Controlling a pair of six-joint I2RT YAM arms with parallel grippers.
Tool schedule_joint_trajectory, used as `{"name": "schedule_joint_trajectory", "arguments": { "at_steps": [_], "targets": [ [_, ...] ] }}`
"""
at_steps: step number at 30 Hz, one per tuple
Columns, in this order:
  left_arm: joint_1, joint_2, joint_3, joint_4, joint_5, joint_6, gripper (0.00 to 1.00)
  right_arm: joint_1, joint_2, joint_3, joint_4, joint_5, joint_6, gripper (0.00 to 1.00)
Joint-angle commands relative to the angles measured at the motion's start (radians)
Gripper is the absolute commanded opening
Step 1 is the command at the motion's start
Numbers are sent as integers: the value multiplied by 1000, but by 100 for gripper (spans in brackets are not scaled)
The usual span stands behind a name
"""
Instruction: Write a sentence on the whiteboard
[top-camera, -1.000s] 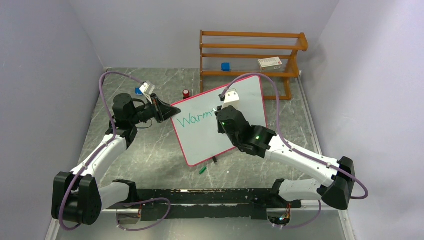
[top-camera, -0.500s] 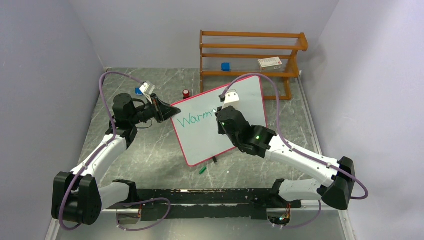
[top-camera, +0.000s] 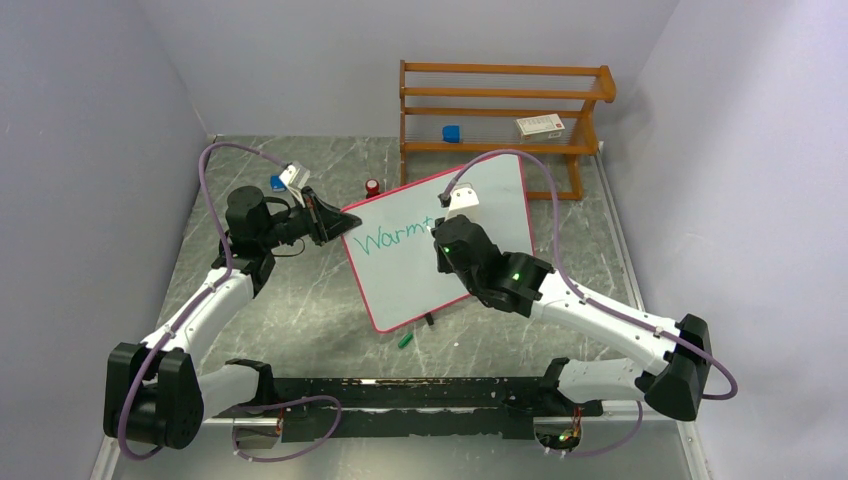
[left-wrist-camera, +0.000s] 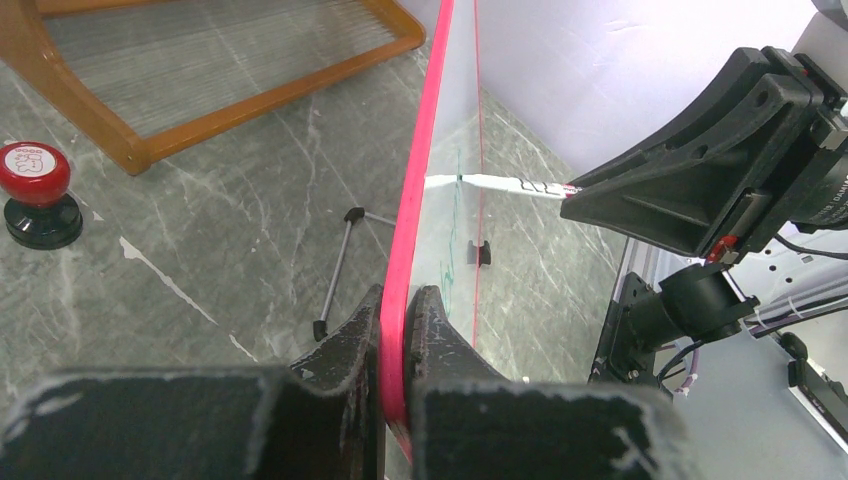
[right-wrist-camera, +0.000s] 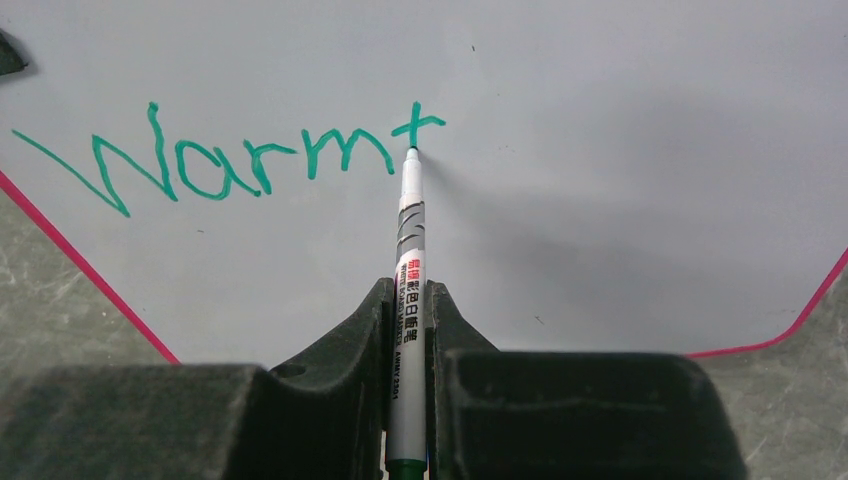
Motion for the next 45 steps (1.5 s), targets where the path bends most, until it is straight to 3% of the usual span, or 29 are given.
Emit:
{"name": "schedule_joint_trajectory", "arguments": {
  "at_steps": [1,33,45],
  "targets": [
    [-18,43,-32,-148,-87,208,5,-11,-2,-31,-30,-16,16,0],
    [-19,39,-31,-155,-90,215,5,-11,-15,-19,-41,54,2,0],
    [-18,38,-30,-159,-93,218,5,-12,-53,-11,28,54,-24,0]
  ]
}}
